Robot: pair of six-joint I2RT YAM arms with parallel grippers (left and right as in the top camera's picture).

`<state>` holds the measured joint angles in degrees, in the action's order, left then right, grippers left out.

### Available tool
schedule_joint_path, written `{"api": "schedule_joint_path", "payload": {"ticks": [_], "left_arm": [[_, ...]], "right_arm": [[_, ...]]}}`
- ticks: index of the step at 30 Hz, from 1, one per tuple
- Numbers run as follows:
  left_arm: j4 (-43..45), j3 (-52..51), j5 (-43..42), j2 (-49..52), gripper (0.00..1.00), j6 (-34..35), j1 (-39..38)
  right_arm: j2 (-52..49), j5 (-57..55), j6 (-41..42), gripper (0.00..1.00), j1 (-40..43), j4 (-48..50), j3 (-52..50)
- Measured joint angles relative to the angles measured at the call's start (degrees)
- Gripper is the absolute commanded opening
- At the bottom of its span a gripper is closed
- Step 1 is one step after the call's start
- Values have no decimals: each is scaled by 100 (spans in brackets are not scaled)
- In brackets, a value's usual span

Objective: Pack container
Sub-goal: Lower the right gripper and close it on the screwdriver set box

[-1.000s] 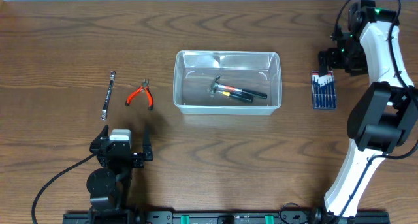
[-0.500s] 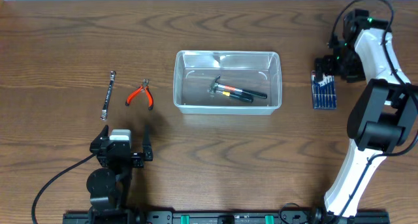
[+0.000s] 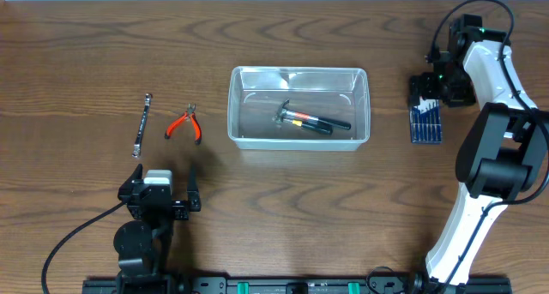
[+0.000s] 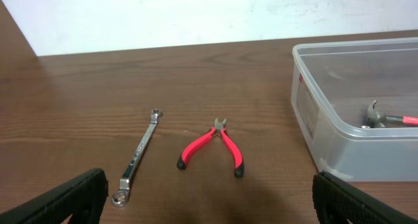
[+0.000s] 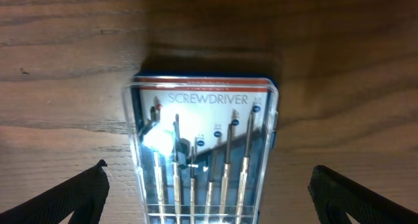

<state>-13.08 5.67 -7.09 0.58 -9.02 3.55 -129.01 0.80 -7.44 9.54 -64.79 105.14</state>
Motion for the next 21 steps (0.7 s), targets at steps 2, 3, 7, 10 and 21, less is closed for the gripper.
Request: {"api": "schedule_joint_path", "payload": {"ticks": [2, 3, 7, 10, 21], "left_arm": [[0, 0, 0, 0, 98, 0, 0], [-2, 0, 0, 0, 98, 0, 0], [0, 0, 0, 0, 98, 0, 0], [0, 0, 0, 0, 98, 0, 0], [-2, 0, 0, 0, 98, 0, 0]], "right_arm": [[0, 20, -26, 99, -15, -4, 0], [0, 35, -35, 99, -20, -4, 0], [0, 11, -50, 99, -31, -7, -42], [0, -87, -55, 99, -35, -4, -192], [0, -190, -48, 99, -37, 297, -638]]}}
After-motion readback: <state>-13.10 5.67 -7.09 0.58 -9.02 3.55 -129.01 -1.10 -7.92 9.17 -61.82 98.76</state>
